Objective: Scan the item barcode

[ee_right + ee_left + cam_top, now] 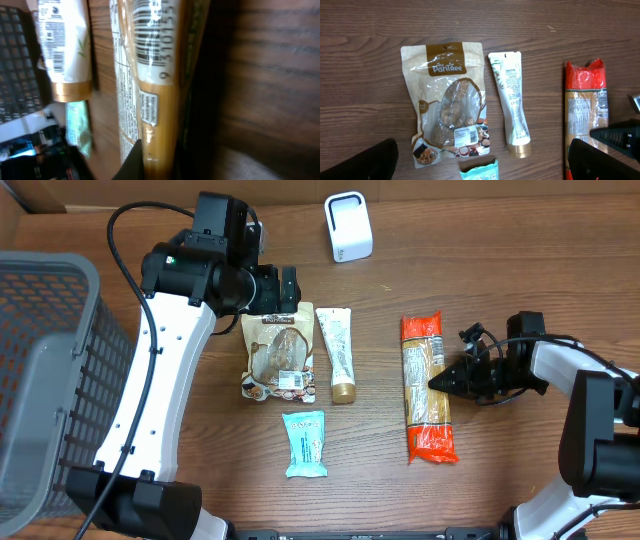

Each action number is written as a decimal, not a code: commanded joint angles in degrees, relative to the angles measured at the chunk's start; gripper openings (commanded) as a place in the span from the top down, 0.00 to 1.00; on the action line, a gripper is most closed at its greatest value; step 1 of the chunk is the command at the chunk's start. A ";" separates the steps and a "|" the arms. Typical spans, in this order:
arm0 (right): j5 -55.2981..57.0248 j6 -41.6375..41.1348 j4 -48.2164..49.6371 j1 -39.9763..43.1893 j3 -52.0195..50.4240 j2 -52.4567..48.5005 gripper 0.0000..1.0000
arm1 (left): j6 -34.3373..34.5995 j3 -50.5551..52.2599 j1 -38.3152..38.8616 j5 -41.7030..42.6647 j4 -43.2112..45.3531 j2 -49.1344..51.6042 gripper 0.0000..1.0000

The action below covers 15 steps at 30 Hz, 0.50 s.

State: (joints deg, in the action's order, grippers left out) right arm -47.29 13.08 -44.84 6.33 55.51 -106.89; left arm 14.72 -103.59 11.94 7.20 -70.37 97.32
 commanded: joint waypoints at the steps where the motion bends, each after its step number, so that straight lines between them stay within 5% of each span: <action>1: -3.06 0.24 -3.93 -0.24 5.35 -0.24 0.96 | 0.72 -0.28 -0.20 -0.35 -0.07 0.50 0.00; 7: 8.07 -3.21 -18.69 -2.75 19.08 2.82 0.96 | 0.74 -0.28 -0.20 -0.35 -0.07 0.50 0.01; 15: 59.84 -30.27 -24.15 -22.73 25.44 7.85 0.96 | 0.74 -0.28 -0.20 -0.35 -0.07 0.50 0.01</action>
State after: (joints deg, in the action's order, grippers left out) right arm -9.37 -4.82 -67.48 -8.93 79.33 -102.00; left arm 14.72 -103.59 11.94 7.20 -70.35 97.32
